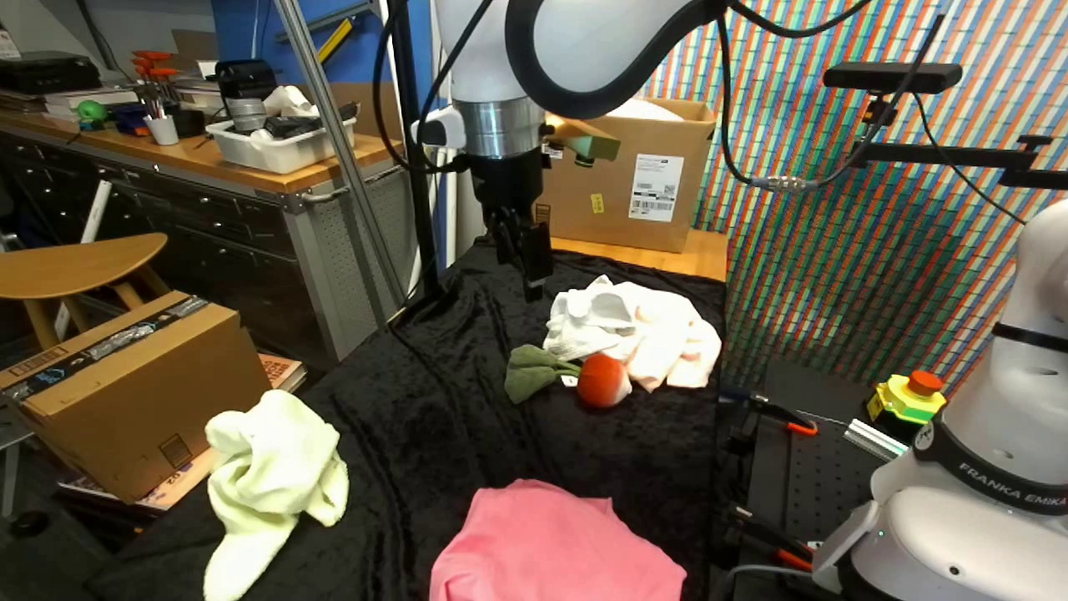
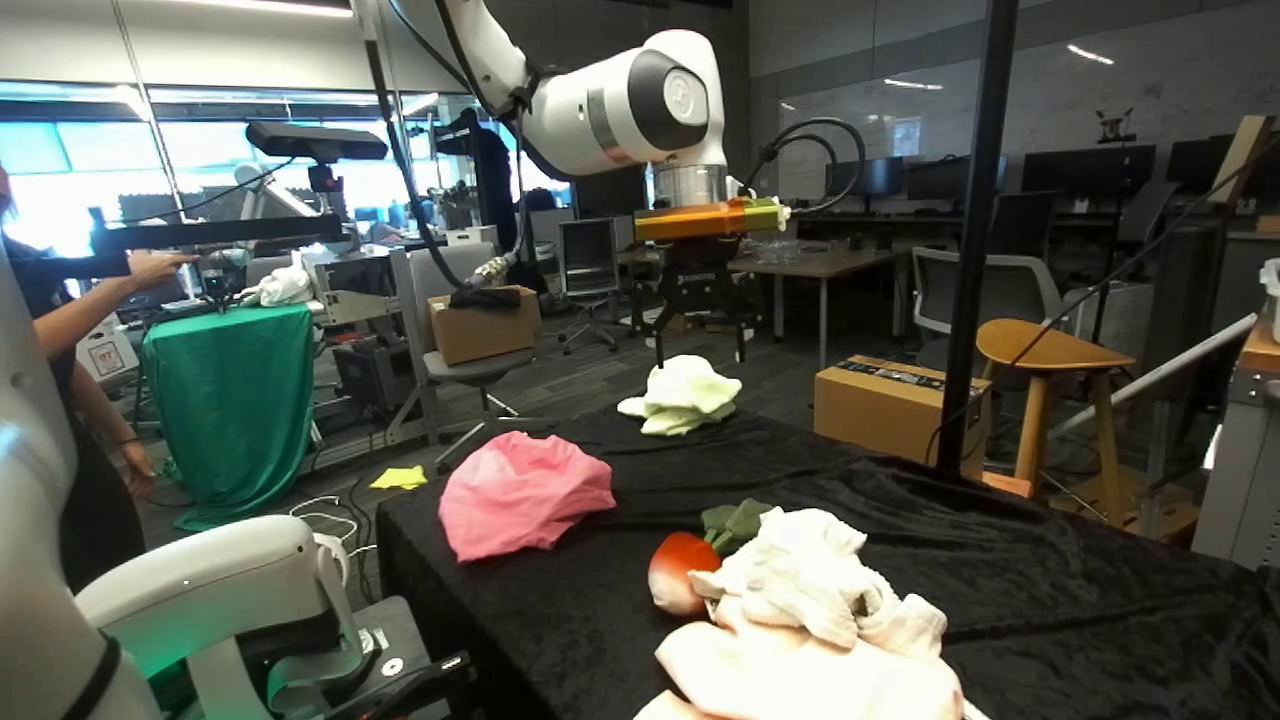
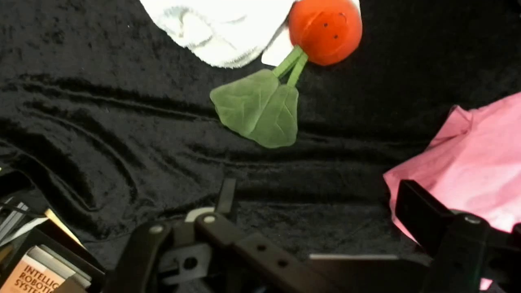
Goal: Pile the things on the table on top of the rope
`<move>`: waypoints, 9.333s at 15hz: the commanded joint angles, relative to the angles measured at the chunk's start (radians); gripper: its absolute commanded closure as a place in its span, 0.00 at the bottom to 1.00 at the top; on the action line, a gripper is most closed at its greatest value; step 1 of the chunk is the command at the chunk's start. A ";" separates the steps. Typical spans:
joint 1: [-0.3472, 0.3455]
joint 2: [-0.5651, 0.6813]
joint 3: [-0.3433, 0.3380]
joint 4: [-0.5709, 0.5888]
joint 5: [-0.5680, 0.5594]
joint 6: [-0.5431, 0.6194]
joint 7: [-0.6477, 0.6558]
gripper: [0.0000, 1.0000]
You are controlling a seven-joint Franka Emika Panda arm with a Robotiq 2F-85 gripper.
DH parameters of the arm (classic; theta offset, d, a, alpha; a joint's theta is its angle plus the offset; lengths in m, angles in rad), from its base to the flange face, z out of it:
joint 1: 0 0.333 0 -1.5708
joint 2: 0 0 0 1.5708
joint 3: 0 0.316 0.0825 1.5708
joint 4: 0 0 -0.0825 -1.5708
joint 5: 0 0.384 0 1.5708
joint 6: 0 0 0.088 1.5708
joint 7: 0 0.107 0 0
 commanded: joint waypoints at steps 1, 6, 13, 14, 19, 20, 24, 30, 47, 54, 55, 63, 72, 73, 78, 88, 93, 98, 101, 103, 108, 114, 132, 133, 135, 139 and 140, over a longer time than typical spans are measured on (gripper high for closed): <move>0.036 0.094 0.027 0.130 -0.028 -0.040 0.080 0.00; 0.081 0.213 0.042 0.263 -0.078 -0.006 0.184 0.00; 0.140 0.394 0.031 0.446 -0.117 0.081 0.322 0.00; 0.144 0.424 0.031 0.471 -0.111 0.095 0.338 0.00; 0.161 0.513 0.031 0.553 -0.085 0.136 0.385 0.00; 0.163 0.529 0.032 0.568 -0.080 0.139 0.391 0.00; 0.168 0.574 0.034 0.599 -0.070 0.168 0.403 0.00; 0.194 0.634 0.031 0.641 -0.082 0.188 0.406 0.00; 0.203 0.758 0.070 0.754 0.073 0.301 0.457 0.00; 0.207 0.772 0.106 0.751 0.121 0.315 0.430 0.00; 0.209 0.777 0.107 0.755 0.120 0.318 0.430 0.00; 0.242 0.837 0.070 0.786 0.078 0.397 0.452 0.00; 0.261 0.883 0.018 0.822 0.017 0.398 0.448 0.13; 0.259 0.882 0.019 0.823 0.016 0.398 0.446 0.28; 0.255 0.877 0.017 0.828 0.009 0.405 0.445 0.64; 0.226 0.799 0.043 0.767 0.018 0.328 0.365 0.91; 0.169 0.606 0.083 0.616 0.031 0.241 0.237 0.91; 0.073 0.394 0.111 0.434 0.068 0.198 0.148 0.91; -0.006 0.258 0.118 0.307 0.132 0.186 0.073 0.91; -0.058 0.174 0.112 0.224 0.184 0.188 0.012 0.91; -0.157 -0.008 0.054 0.039 0.323 0.139 -0.148 0.91; -0.178 -0.135 -0.073 -0.075 0.361 -0.071 -0.286 0.91; -0.178 -0.070 -0.172 -0.149 0.126 0.035 0.103 0.19; -0.179 -0.073 -0.173 -0.147 0.121 0.034 0.113 0.12; -0.179 -0.078 -0.174 -0.144 0.104 0.037 0.130 0.01; -0.174 -0.082 -0.172 -0.117 0.042 0.041 0.158 0.00; -0.173 -0.083 -0.171 -0.106 0.028 0.038 0.160 0.00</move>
